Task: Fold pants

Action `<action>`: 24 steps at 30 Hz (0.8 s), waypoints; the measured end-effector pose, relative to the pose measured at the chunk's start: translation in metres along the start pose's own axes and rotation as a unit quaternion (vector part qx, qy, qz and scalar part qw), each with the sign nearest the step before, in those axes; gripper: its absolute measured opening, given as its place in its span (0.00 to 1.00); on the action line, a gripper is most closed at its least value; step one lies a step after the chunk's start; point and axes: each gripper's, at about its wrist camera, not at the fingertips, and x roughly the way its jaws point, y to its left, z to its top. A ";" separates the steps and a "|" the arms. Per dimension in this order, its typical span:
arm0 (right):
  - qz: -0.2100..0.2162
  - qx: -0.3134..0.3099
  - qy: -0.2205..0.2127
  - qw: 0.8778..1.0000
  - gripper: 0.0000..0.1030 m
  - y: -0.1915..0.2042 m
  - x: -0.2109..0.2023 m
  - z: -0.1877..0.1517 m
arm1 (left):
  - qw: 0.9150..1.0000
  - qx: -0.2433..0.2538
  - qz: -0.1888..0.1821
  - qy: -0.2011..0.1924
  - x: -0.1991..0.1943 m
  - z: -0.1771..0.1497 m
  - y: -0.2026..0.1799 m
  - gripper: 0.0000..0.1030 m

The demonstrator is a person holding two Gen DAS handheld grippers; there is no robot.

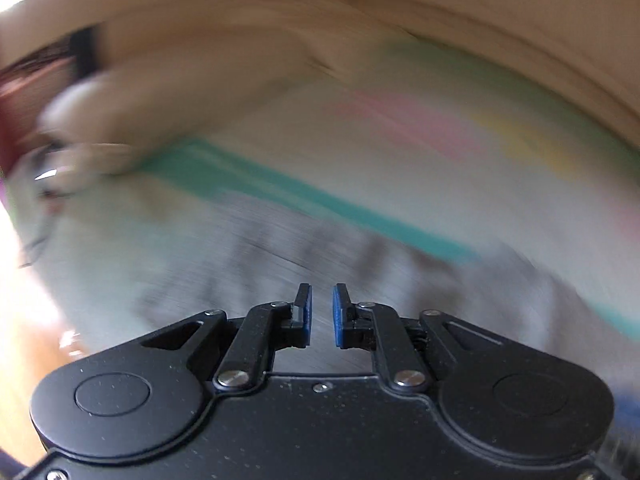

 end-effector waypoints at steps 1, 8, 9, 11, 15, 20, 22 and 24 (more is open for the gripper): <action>-0.020 0.052 0.000 0.998 0.26 -0.027 -0.006 0.001 | 0.999 0.029 -0.026 0.018 0.004 -0.005 -0.019 0.17; -0.151 0.326 0.010 0.933 0.26 -0.187 -0.060 -0.024 | 0.980 0.138 -0.111 0.090 0.023 -0.033 -0.109 0.17; -0.172 0.343 0.017 0.923 0.26 -0.203 -0.067 -0.029 | 0.978 0.142 -0.118 0.100 0.025 -0.037 -0.115 0.17; -0.211 0.381 0.022 0.900 0.26 -0.236 -0.083 -0.042 | 0.972 0.151 -0.132 0.119 0.031 -0.040 -0.127 0.17; -0.259 0.457 0.017 0.851 0.26 -0.283 -0.109 -0.071 | 0.963 0.168 -0.125 0.170 0.049 -0.050 -0.137 0.18; -0.281 0.517 0.037 0.808 0.27 -0.306 -0.113 -0.104 | 0.963 0.151 -0.128 0.185 0.057 -0.049 -0.132 0.18; -0.289 0.528 0.044 0.798 0.27 -0.310 -0.109 -0.112 | 0.963 0.143 -0.131 0.190 0.060 -0.049 -0.132 0.18; -0.291 0.540 0.040 0.789 0.27 -0.311 -0.106 -0.117 | 0.962 0.140 -0.133 0.194 0.061 -0.048 -0.130 0.18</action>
